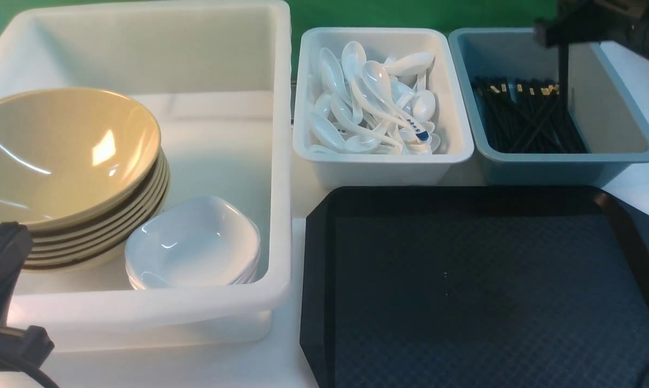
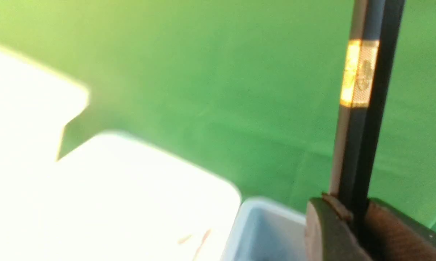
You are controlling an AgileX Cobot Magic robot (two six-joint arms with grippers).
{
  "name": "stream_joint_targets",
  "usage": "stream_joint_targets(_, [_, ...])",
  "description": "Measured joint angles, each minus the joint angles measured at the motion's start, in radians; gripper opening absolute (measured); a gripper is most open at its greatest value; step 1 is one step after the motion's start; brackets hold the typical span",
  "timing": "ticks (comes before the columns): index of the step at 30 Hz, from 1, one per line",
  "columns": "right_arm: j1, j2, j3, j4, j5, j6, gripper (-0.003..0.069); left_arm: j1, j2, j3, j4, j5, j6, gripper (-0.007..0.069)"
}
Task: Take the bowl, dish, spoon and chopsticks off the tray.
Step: Use the right arm to put the chopsticks into the small storage box on the right
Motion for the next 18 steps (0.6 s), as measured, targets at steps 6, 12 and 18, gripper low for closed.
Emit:
stream_joint_targets(6, [-0.057,0.111,-0.173,-0.001,0.304,0.168,0.0392,0.000,0.000,0.000,-0.001,0.000,-0.001,-0.0008])
stream_joint_targets(12, [-0.043,-0.097,-0.307,-0.003,0.740,0.078,0.0374,0.000,0.000,0.000,-0.001,0.000,-0.001,-0.0008])
stream_joint_targets(18, [0.045,-0.457,-0.114,0.022,0.772,-0.023,0.0091,0.000,0.000,0.000,-0.001,0.000,-0.001,-0.0008])
